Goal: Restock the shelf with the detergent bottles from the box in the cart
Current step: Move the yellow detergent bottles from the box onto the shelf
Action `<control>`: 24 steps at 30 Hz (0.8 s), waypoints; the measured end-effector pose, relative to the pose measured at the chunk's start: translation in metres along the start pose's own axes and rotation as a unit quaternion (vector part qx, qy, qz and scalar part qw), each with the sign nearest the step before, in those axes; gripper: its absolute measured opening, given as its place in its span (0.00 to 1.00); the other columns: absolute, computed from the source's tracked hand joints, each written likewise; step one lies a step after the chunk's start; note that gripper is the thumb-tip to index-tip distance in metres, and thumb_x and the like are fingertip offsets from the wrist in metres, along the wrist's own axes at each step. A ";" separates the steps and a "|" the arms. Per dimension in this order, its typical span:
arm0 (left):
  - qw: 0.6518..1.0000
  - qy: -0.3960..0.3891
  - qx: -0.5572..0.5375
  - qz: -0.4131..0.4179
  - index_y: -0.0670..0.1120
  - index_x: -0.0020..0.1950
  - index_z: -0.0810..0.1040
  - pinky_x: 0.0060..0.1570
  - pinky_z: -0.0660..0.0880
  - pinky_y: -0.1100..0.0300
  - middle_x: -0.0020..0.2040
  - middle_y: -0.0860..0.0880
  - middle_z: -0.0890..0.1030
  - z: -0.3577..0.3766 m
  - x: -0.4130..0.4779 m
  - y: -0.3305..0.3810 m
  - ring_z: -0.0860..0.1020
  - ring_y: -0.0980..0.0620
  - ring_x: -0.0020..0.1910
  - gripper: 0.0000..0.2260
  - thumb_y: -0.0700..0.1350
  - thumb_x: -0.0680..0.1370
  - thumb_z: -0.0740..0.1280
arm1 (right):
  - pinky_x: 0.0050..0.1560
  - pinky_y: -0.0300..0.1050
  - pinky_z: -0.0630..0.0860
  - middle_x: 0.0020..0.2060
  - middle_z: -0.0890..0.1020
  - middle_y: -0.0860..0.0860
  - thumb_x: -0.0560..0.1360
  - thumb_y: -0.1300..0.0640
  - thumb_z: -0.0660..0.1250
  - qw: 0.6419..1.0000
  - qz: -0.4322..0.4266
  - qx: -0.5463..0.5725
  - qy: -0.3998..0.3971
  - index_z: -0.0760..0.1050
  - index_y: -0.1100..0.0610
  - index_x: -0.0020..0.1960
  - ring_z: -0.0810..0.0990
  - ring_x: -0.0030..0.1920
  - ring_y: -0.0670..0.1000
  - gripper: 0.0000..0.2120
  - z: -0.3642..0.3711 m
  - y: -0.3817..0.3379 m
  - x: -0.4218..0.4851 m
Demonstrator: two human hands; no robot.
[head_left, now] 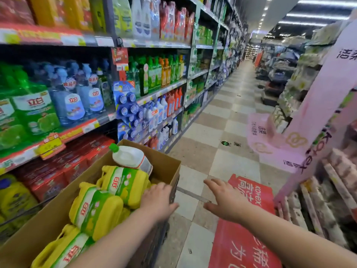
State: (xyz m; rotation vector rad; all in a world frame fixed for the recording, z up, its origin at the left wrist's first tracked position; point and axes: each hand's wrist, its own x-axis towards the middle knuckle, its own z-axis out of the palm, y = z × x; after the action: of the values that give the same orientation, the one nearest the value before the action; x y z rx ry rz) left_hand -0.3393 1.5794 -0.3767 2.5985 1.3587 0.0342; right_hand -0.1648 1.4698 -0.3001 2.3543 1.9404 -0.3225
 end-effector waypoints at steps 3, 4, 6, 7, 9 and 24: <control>0.999 0.016 -0.020 -0.032 0.50 0.66 0.68 0.61 0.67 0.50 0.65 0.48 0.71 -0.013 0.040 -0.032 0.69 0.45 0.65 0.25 0.62 0.74 0.61 | 0.72 0.53 0.62 0.76 0.58 0.50 0.76 0.42 0.61 1.000 -0.023 -0.001 -0.001 0.50 0.49 0.77 0.59 0.74 0.53 0.35 -0.017 -0.014 0.059; 0.998 0.018 -0.029 -0.049 0.50 0.66 0.67 0.62 0.67 0.50 0.65 0.48 0.71 -0.016 0.049 -0.043 0.69 0.45 0.65 0.25 0.62 0.74 0.62 | 0.72 0.52 0.63 0.76 0.58 0.51 0.76 0.43 0.62 1.000 -0.029 0.006 -0.005 0.50 0.49 0.77 0.60 0.74 0.53 0.35 -0.020 -0.021 0.076; 0.995 0.017 -0.046 -0.084 0.50 0.67 0.67 0.63 0.67 0.49 0.66 0.48 0.70 -0.017 0.058 -0.065 0.68 0.45 0.66 0.26 0.62 0.74 0.62 | 0.71 0.51 0.64 0.76 0.58 0.50 0.76 0.43 0.62 0.999 -0.046 0.007 -0.025 0.50 0.48 0.77 0.60 0.74 0.53 0.35 -0.020 -0.034 0.106; 0.994 0.016 -0.052 -0.099 0.50 0.67 0.67 0.63 0.67 0.49 0.66 0.48 0.70 -0.015 0.059 -0.075 0.68 0.44 0.67 0.26 0.62 0.74 0.62 | 0.71 0.51 0.65 0.76 0.58 0.50 0.76 0.43 0.62 0.998 -0.059 0.000 -0.036 0.50 0.48 0.76 0.61 0.73 0.53 0.35 -0.019 -0.041 0.120; 0.990 0.013 -0.058 -0.131 0.49 0.68 0.66 0.65 0.67 0.49 0.68 0.47 0.70 -0.011 0.057 -0.095 0.67 0.44 0.68 0.27 0.62 0.74 0.62 | 0.70 0.51 0.65 0.75 0.59 0.50 0.75 0.43 0.63 0.995 -0.089 -0.015 -0.051 0.51 0.48 0.76 0.62 0.73 0.53 0.35 -0.016 -0.053 0.149; 0.923 0.022 -0.096 -0.371 0.49 0.71 0.65 0.63 0.67 0.50 0.68 0.48 0.69 -0.015 0.038 -0.174 0.68 0.45 0.67 0.27 0.62 0.76 0.61 | 0.66 0.50 0.63 0.70 0.66 0.60 0.69 0.50 0.73 0.967 -0.231 0.093 -0.054 0.57 0.62 0.73 0.64 0.70 0.59 0.41 0.023 -0.139 0.341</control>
State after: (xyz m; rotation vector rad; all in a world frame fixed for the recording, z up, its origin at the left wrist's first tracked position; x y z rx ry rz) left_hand -0.4599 1.7093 -0.3993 1.7925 2.1357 0.1001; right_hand -0.2419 1.8208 -0.3823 1.8939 2.4813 -0.6713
